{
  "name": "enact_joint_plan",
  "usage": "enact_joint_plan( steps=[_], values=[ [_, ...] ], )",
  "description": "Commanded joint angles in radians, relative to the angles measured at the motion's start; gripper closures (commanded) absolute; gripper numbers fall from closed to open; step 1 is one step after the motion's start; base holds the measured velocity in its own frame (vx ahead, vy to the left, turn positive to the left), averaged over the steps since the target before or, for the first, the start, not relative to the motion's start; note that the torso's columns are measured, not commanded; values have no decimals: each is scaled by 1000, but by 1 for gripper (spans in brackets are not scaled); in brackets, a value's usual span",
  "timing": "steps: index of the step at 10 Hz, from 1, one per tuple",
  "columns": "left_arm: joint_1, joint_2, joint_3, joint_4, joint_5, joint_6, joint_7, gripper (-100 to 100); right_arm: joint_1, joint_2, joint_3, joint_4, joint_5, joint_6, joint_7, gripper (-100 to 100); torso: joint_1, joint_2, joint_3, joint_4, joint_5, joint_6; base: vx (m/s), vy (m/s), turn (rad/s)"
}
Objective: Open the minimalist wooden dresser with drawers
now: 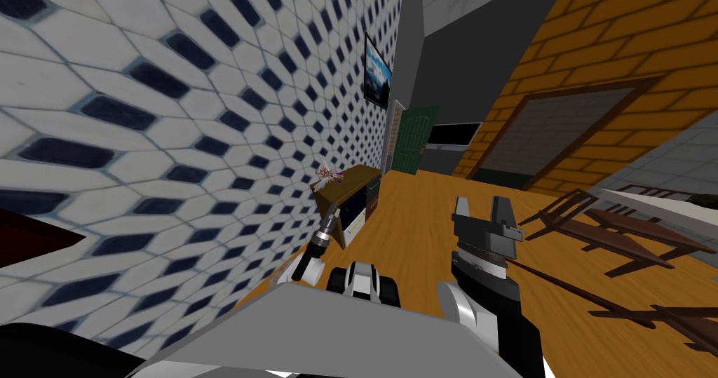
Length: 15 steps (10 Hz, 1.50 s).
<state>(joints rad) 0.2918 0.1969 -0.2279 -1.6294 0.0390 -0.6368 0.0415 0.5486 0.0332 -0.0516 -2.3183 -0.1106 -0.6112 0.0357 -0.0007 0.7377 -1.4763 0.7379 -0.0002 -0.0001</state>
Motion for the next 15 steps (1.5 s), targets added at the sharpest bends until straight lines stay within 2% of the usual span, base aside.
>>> enact_joint_plan(
  steps=[1, 4, 15],
  values=[
    [-21, -3, -14, 70, 7, -17, -7, -100, 0, 0, 0, 0, 0, 0, 0, 0, 1, 0, 0, 0, 0, 0, 44, 40, -26],
    [-57, -9, -40, 167, 18, -44, -19, -100, 0, 0, 0, 0, 0, 0, 0, 0, 1, 1, 0, 0, 0, 0, 54, 49, -36],
    [-144, -26, -102, 452, 46, -110, -48, -100, 0, 0, 0, 0, 0, 0, 0, 0, 1, 1, 1, 0, 0, 0, 49, 46, -29]
  ],
)
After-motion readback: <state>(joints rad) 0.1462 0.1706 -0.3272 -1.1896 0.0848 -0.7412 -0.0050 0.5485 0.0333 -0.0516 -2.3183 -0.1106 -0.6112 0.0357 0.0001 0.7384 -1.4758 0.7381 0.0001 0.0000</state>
